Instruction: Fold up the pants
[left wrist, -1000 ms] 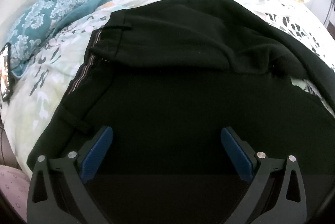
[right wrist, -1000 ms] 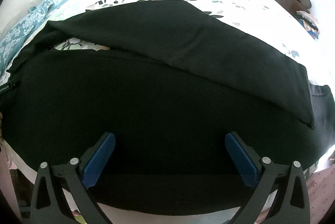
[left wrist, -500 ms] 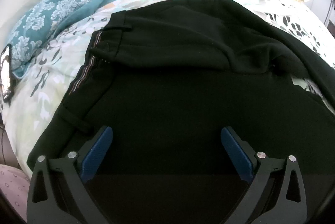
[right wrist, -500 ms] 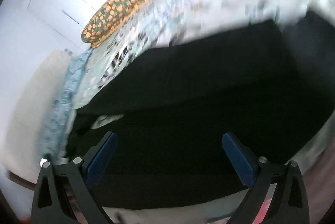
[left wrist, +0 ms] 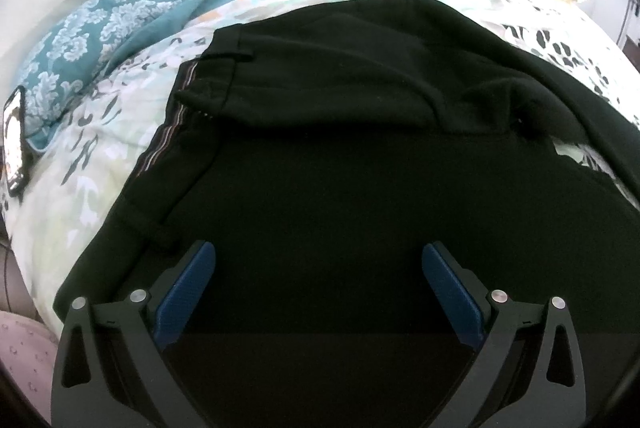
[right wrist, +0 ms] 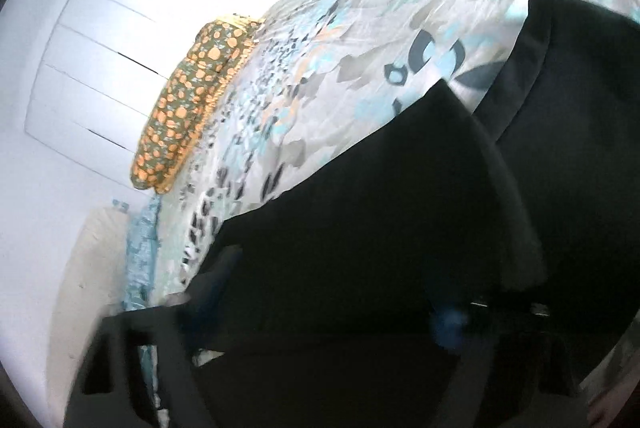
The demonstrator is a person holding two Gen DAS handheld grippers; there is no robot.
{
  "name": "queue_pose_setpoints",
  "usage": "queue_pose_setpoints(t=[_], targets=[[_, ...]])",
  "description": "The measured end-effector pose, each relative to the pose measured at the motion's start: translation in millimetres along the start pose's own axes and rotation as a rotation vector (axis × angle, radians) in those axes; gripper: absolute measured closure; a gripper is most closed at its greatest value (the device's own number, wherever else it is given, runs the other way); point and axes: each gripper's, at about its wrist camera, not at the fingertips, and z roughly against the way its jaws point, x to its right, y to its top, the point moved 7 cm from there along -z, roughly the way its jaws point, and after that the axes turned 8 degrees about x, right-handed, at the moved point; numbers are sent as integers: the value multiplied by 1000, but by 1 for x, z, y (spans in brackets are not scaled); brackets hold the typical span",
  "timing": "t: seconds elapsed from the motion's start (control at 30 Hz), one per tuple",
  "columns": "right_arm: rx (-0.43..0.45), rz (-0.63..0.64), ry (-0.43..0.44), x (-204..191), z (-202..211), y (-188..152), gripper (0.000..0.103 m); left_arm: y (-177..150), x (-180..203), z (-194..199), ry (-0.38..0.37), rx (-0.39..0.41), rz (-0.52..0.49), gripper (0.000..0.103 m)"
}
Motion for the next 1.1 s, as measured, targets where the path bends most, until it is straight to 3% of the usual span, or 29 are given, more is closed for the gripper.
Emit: queue_pose_setpoints(t=[0.1,0.13,0.17,0.3,0.47,0.6,0.67,0.73,0.8,0.87,0.97,1.07,1.1], targets=[[-1,-24,-28,11,0,1,70,0,0,0,0,0,5,0],[4,-15,-39,12,2,3,92,1,0,-1,1,-9,1,0],[8,1,-42,10,4,7,97,2,1,-2,4,-21,-9,0],[38,101,32,-25,23,21,98,9,4,0,-52,-124,-35,1],[57,248,151,-81,48,32,98,70,30,16,-294,-84,101,1],[80,319,207,-110,57,35,98,135,71,-14,-537,-197,263,1],[78,310,226,-114,59,36,98,153,78,-42,-545,-258,361,1],[78,293,246,-116,63,38,98,160,78,-67,-478,-295,440,1],[74,279,267,-115,71,42,98,166,84,-87,-446,-311,480,2],[64,269,289,-115,77,48,98,173,94,-97,-467,-309,484,3],[47,267,342,-117,91,55,98,181,114,-107,-513,-327,454,25],[31,302,389,-125,104,59,98,177,118,-115,-521,-349,446,59],[29,306,398,-126,107,60,98,176,118,-117,-522,-351,451,80]])
